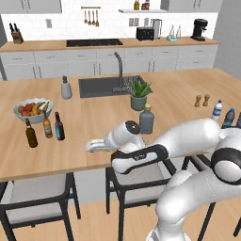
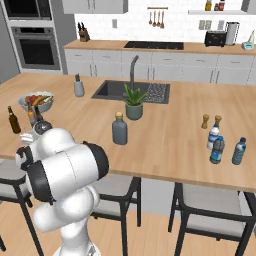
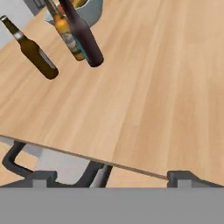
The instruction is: Move the plastic bottles in the middle to the plastics group, and the glass bottles in the middle to the glass group.
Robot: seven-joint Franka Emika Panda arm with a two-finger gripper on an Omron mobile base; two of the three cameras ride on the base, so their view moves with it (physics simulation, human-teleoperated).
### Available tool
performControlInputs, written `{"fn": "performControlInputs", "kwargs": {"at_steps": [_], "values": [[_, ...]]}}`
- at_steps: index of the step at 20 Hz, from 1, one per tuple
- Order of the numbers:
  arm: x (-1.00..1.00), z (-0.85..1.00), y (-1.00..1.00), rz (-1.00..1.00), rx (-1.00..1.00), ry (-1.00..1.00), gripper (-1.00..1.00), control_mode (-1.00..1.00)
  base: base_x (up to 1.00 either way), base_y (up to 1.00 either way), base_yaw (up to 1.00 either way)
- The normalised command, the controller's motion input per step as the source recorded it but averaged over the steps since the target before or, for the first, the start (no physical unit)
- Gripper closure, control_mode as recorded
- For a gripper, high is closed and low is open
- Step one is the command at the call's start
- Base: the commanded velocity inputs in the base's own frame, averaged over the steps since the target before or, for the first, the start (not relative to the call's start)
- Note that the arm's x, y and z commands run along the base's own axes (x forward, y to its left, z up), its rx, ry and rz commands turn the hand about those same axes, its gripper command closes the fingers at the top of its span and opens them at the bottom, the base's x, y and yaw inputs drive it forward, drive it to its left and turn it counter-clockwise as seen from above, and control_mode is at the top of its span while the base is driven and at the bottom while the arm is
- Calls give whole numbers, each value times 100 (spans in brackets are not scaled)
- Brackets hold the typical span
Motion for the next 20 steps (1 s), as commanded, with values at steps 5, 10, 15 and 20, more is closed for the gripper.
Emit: {"fn": "performControlInputs", "kwargs": {"at_steps": [5,10,15,20], "values": [[2,100,-28,0,-7,53,-100,-100,0,0,0],[43,41,-39,0,-22,21,-100,-100,0,0,0],[41,46,-32,0,-38,5,-100,-100,0,0,0],[28,15,-35,0,-15,-10,-100,-100,0,0,0]]}}
